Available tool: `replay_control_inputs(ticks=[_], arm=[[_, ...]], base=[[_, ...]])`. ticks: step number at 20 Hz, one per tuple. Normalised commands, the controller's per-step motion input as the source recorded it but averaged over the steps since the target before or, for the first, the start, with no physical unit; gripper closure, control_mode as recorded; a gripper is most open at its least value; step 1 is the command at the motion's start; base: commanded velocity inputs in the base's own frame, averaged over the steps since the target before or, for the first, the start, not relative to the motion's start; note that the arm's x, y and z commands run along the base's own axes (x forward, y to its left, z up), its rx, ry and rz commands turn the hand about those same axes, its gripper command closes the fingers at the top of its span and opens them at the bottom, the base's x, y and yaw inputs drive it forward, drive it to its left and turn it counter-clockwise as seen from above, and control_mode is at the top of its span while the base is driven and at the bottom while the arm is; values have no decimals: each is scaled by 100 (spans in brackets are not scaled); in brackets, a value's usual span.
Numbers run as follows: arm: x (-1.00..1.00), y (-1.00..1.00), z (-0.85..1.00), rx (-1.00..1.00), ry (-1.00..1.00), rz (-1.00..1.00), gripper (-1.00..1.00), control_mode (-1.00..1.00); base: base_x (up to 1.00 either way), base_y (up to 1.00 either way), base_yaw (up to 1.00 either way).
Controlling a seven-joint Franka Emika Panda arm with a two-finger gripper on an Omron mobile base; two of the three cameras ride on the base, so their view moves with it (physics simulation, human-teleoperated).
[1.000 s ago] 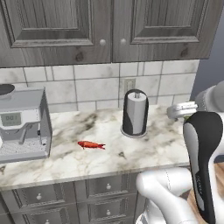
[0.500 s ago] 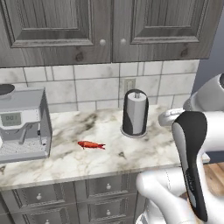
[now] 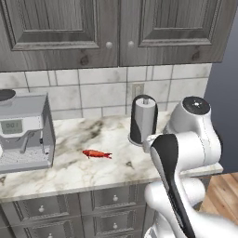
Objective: Open the fridge, remove the pear, carrot, and fish, and place them on any counter.
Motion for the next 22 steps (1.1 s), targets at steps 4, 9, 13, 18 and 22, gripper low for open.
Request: replay_control_inputs(ticks=[4, 9, 13, 18, 22], arm=[[58, 39, -73, -1, 3, 0, 100, -100], [84, 30, -63, 0, 6, 2, 100, -100], [88, 17, -74, -1, 8, 4, 100, -100], [75, 20, -71, 0, 9, 3, 100, -100], [61, 13, -51, 0, 17, 2, 100, -100]], base=[[0, 0, 0], [0, 0, 0], [0, 0, 0], [0, 0, 0], [0, 0, 0]])
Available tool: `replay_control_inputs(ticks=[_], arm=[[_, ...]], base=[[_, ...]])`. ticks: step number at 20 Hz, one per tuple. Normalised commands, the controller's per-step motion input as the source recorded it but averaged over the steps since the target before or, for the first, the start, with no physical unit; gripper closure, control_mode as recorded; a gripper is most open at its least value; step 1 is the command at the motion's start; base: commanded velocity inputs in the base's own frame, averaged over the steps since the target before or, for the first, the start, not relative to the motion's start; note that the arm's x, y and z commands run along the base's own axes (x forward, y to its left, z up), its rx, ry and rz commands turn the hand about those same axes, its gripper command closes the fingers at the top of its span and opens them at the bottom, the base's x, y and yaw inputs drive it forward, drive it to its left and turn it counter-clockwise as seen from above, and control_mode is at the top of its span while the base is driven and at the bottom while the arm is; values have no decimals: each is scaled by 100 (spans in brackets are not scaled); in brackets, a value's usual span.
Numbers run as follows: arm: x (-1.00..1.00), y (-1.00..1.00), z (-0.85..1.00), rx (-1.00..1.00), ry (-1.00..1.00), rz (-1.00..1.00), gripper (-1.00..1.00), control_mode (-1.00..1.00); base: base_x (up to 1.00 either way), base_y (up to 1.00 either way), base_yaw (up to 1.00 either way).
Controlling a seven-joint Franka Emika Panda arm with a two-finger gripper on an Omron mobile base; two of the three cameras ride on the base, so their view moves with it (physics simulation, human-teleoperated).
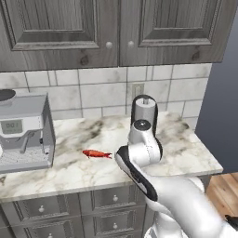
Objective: Open the fridge, remove the pear, carrot, and fish, and place them on any counter.
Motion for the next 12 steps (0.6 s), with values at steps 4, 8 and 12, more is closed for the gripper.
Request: replay_control_inputs(ticks=[4, 8, 12], arm=[[58, 7, -25, 0, 27, 2, 100, -100], [54, 12, -21, 0, 19, 0, 100, -100], [37, 28, -40, -2, 0, 0, 100, -100]], base=[[0, 0, 0], [0, 0, 0], [0, 0, 0]])
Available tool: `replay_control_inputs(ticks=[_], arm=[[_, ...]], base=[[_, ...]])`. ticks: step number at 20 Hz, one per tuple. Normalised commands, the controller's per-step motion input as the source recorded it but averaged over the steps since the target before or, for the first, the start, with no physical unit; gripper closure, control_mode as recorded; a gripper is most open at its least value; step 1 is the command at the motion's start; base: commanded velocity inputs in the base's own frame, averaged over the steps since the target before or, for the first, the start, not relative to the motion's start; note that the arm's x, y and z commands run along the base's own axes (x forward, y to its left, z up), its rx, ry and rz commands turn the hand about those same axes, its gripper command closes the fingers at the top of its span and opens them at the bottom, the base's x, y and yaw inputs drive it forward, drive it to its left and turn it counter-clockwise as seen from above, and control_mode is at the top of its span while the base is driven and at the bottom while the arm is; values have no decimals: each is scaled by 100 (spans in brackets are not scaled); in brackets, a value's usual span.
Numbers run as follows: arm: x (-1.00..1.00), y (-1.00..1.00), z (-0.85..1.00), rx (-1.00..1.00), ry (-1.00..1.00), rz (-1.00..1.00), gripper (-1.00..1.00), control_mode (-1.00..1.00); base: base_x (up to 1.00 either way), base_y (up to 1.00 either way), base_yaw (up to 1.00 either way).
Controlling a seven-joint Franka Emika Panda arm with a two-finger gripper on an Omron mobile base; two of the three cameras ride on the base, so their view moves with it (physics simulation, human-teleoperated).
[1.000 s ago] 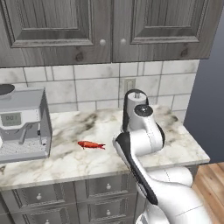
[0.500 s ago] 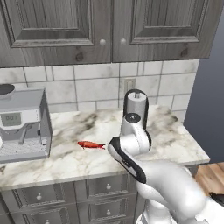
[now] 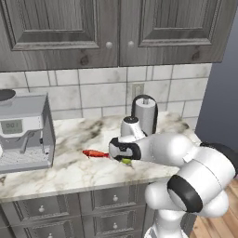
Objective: Open the fridge, remove the pear, carrot, and fish, and place them on any counter.
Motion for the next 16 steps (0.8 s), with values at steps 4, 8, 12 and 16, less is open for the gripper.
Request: replay_control_inputs(ticks=[4, 8, 12, 16], arm=[[29, 18, -37, 0, -1, 0, 100, -100], [31, 1, -26, 0, 0, 0, 100, -100], [26, 4, -31, 0, 0, 0, 100, -100], [3, 9, -26, 0, -6, 0, -100, -100]], base=[[0, 0, 0], [0, 0, 0], [0, 0, 0], [0, 0, 0]])
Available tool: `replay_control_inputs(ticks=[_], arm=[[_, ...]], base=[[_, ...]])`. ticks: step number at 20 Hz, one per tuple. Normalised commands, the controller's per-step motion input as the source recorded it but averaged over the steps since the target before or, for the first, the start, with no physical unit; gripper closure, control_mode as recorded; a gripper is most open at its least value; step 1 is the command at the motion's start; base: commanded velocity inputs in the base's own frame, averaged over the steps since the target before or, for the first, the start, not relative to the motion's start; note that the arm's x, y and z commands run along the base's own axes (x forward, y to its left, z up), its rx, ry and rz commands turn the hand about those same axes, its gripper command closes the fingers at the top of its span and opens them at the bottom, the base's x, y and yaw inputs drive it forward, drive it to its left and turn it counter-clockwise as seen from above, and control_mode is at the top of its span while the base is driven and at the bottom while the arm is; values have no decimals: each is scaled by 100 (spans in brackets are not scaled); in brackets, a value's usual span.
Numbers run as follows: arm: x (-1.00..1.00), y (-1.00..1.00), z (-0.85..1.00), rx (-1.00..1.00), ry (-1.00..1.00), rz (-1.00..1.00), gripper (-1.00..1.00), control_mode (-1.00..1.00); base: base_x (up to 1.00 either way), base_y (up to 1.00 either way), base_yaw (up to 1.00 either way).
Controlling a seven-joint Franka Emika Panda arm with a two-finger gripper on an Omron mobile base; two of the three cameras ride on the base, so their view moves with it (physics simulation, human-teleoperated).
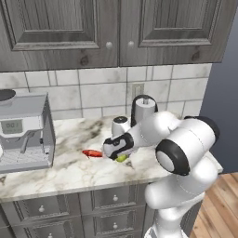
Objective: Open the fridge, remove the pear, carrot, and fish, and place them on any counter.
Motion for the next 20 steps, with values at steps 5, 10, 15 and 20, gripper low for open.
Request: replay_control_inputs(ticks=[5, 10, 15, 20], arm=[[-1, 0, 1, 0, -25, 0, -100, -100], [-8, 0, 19, 1, -33, 0, -100, -100], [-7, -5, 56, 9, -7, 0, -100, -100], [-30, -33, 85, 8, 1, 0, -100, -100]], base=[[0, 0, 0], [0, 0, 0], [0, 0, 0], [0, 0, 0]])
